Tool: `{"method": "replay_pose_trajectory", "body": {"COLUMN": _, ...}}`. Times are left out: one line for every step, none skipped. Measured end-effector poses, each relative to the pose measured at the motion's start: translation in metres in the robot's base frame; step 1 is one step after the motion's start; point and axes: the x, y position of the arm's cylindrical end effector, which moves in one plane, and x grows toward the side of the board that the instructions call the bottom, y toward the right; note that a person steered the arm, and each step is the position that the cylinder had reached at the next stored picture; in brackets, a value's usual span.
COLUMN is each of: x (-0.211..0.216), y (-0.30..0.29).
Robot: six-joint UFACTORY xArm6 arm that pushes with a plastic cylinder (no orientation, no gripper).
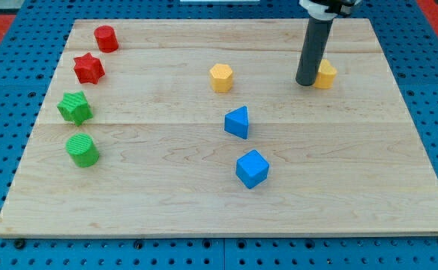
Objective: Push the yellow hexagon slightly right
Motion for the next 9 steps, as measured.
{"method": "replay_pose_trajectory", "body": {"x": -0.048, "y": -0.026}}
{"method": "replay_pose_trajectory", "body": {"x": -0.036, "y": 0.030}}
{"method": "replay_pose_trajectory", "body": {"x": 0.035, "y": 0.044}}
{"method": "replay_pose_trajectory", "body": {"x": 0.035, "y": 0.033}}
{"method": "replay_pose_trajectory", "body": {"x": -0.051, "y": -0.006}}
{"method": "replay_pose_trajectory", "body": {"x": -0.077, "y": -0.099}}
{"method": "replay_pose_trajectory", "body": {"x": -0.067, "y": -0.183}}
{"method": "replay_pose_trajectory", "body": {"x": -0.015, "y": -0.210}}
{"method": "replay_pose_trajectory", "body": {"x": 0.026, "y": -0.132}}
